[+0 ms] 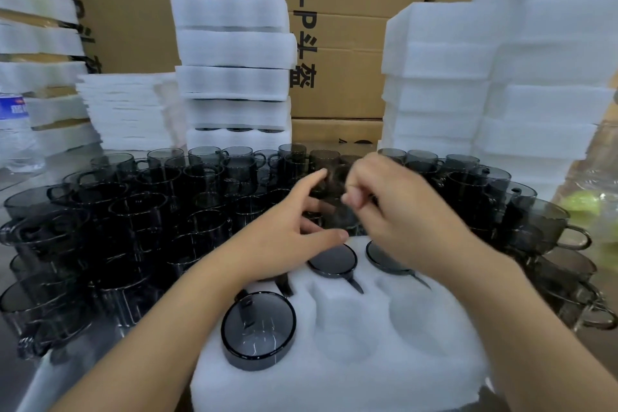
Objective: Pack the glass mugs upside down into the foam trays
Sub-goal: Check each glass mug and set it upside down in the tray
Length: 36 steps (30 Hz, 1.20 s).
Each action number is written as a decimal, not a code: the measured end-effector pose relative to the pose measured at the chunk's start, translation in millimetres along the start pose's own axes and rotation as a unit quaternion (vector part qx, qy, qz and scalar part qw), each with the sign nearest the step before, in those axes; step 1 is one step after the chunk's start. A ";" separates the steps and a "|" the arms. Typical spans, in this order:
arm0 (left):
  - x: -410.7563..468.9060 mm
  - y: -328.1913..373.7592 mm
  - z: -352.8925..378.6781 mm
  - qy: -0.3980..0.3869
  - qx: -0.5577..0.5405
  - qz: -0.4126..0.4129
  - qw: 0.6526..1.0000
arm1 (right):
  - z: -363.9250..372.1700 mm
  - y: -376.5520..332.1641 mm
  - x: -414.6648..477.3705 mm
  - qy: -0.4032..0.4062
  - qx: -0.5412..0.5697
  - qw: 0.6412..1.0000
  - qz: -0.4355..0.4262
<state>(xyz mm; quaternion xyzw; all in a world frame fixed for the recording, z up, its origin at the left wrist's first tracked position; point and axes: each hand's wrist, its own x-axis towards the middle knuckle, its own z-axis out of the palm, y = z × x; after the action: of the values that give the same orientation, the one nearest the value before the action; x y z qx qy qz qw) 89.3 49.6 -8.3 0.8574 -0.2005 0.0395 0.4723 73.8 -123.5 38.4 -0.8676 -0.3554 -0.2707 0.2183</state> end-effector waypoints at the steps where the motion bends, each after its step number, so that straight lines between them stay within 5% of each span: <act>1: 0.7 0.5 -0.5 0.018 -0.026 0.007 0.999 | 6.9 -2.9 0.4 0.001 0.006 1.000 -0.027; 6: 1.4 1.0 -2.8 0.052 -0.079 0.023 0.995 | 23.9 -0.9 -2.4 0.037 0.060 0.993 -0.091; 13: 1.6 -0.6 -4.8 0.058 -0.069 0.032 0.995 | 27.3 5.4 -4.4 0.068 0.161 0.982 -0.066; 20: 1.9 3.1 -1.6 0.064 -0.107 0.036 0.991 | 29.9 6.5 -4.1 0.193 0.203 0.960 -0.010; 28: 1.2 4.4 2.0 0.056 -0.062 0.028 0.996 | 40.9 18.4 -5.3 0.037 0.233 0.969 0.072; 36: 6.2 8.9 7.3 0.046 0.007 0.019 0.999 | 37.6 22.7 -5.9 0.039 0.208 0.975 0.074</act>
<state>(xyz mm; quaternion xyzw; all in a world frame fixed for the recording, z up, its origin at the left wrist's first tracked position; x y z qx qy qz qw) 90.7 37.4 -3.7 0.8539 -0.1943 0.0893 0.4745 98.8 -119.8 2.0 -0.8158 -0.3298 -0.2077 0.4272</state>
